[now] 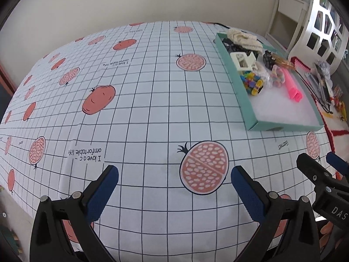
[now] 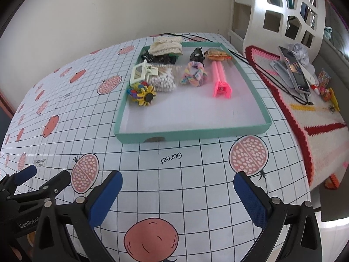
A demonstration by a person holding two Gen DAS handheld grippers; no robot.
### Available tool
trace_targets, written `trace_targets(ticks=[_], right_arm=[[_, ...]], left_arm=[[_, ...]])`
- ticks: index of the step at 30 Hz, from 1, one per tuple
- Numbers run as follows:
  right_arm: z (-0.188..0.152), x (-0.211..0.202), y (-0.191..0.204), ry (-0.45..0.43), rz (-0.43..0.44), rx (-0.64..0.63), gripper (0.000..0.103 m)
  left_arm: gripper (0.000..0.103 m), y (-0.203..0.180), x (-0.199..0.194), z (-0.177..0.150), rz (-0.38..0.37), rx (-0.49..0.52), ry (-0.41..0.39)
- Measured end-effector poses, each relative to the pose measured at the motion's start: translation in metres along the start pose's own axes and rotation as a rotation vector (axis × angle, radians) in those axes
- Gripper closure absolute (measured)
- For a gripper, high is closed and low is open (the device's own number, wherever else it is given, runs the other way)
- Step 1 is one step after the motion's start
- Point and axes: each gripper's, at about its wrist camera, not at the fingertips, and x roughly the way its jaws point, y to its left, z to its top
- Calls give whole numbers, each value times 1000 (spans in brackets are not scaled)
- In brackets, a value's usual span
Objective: Organize objects
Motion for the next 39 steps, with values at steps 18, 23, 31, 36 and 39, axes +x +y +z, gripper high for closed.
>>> trace_targets(ticks=[18,23,31,36,39], right_arm=[[-13,37,0,85,-39,-15,0],[-16,42,-2,93,-53,-18,0],[-17,46,-6,94,-67,-14,0],[-17,47,-5,86,-65,-15,0],[-16,48,-6,83,-63,-16,0]], left_arm=[[0,10,31,-6,16,-17,58],[0,11,39,-9,26,-8,76],[0,14,42,-9,10,-15,62],[0,14,42,-8,6,-8,45],[0,14,42,-8,4,-4,40]])
